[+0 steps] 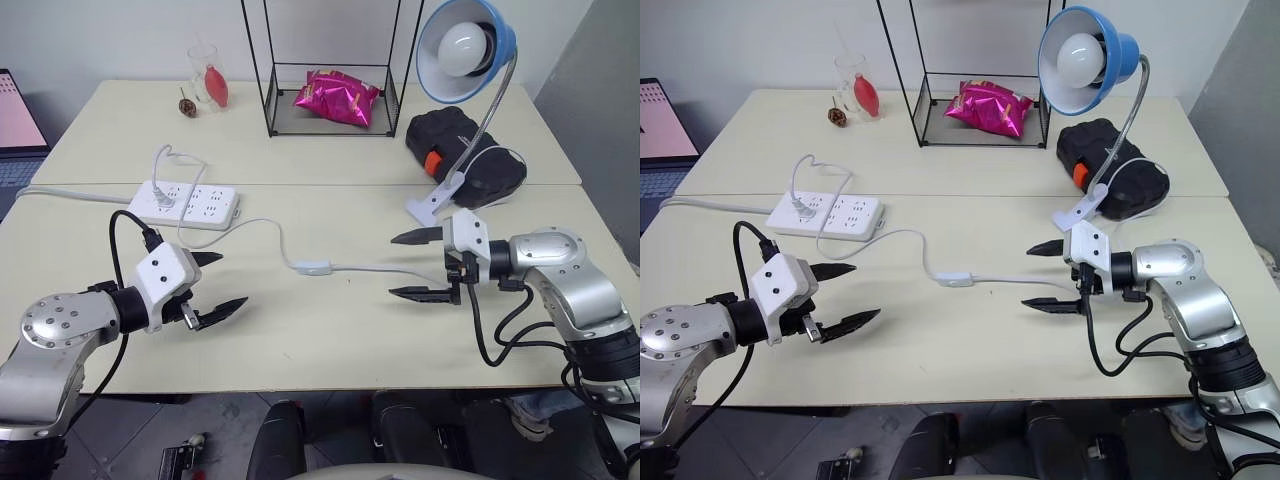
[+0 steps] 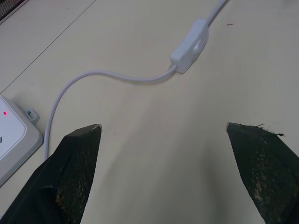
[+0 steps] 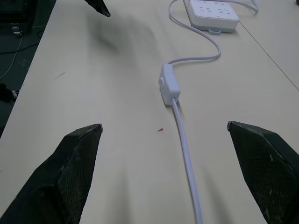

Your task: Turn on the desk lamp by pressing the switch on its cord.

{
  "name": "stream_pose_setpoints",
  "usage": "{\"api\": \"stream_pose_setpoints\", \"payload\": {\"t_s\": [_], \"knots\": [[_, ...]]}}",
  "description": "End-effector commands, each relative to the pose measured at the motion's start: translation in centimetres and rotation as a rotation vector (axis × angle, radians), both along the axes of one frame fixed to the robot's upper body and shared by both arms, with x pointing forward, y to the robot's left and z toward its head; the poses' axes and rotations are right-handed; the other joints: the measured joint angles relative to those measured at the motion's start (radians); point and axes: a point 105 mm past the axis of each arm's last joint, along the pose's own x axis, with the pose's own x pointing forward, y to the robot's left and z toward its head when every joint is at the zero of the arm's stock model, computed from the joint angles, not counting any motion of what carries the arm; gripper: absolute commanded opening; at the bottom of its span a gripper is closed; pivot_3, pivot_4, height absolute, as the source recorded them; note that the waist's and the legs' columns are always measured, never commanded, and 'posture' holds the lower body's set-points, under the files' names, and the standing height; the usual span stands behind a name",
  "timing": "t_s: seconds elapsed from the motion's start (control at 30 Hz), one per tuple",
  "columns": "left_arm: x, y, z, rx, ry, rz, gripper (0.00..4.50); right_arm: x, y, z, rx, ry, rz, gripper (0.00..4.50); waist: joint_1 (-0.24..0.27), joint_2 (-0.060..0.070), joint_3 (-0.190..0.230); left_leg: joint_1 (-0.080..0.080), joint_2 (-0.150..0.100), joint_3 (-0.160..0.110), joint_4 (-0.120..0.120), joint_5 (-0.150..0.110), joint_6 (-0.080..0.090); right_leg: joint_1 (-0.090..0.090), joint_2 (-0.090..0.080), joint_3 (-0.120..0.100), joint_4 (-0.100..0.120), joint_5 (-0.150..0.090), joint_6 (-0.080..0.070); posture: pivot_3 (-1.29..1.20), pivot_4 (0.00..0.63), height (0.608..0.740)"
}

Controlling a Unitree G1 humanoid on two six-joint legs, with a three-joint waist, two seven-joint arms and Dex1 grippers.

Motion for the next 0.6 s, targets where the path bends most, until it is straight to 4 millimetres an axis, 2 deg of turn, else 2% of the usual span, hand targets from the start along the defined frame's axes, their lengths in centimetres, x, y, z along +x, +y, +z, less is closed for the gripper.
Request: {"api": "stream_pose_setpoints", "payload": {"t_s": [0.03, 0.33, 0.43, 0.6], "knots": [[-0.3, -0.6, 1.6, -0.019, -0.050, -0.039, 4.45, 0.1, 0.3, 1.1, 0.003, -0.064, 0.010, 4.50, 0.000, 0.000, 0.000, 0.000, 0.000, 0.000, 0.000, 0.000, 0.000, 0.000, 0.000, 0.000, 0.000, 0.000, 0.000, 0.00, 0.150, 0.740], [0.3, -0.5, 2.2, -0.022, -0.104, 0.038, 4.45, -0.2, 1.1, 1.0, 0.052, -0.029, -0.016, 4.50, 0.000, 0.000, 0.000, 0.000, 0.000, 0.000, 0.000, 0.000, 0.000, 0.000, 0.000, 0.000, 0.000, 0.000, 0.000, 0.00, 0.150, 0.740], [-0.5, -1.1, 2.4, -0.053, -0.090, -0.007, 4.45, 0.2, 1.3, 1.4, 0.061, -0.023, -0.034, 4.50, 0.000, 0.000, 0.000, 0.000, 0.000, 0.000, 0.000, 0.000, 0.000, 0.000, 0.000, 0.000, 0.000, 0.000, 0.000, 0.00, 0.150, 0.740], [-1.6, -0.9, 2.0, -0.037, -0.044, -0.050, 4.45, 0.8, 2.0, 1.7, 0.062, -0.017, -0.039, 4.50, -0.002, 0.000, 0.000, 0.000, 0.000, 0.000, 0.000, 0.000, 0.000, 0.000, 0.000, 0.000, 0.000, 0.000, 0.000, 0.00, 0.150, 0.740]]}}
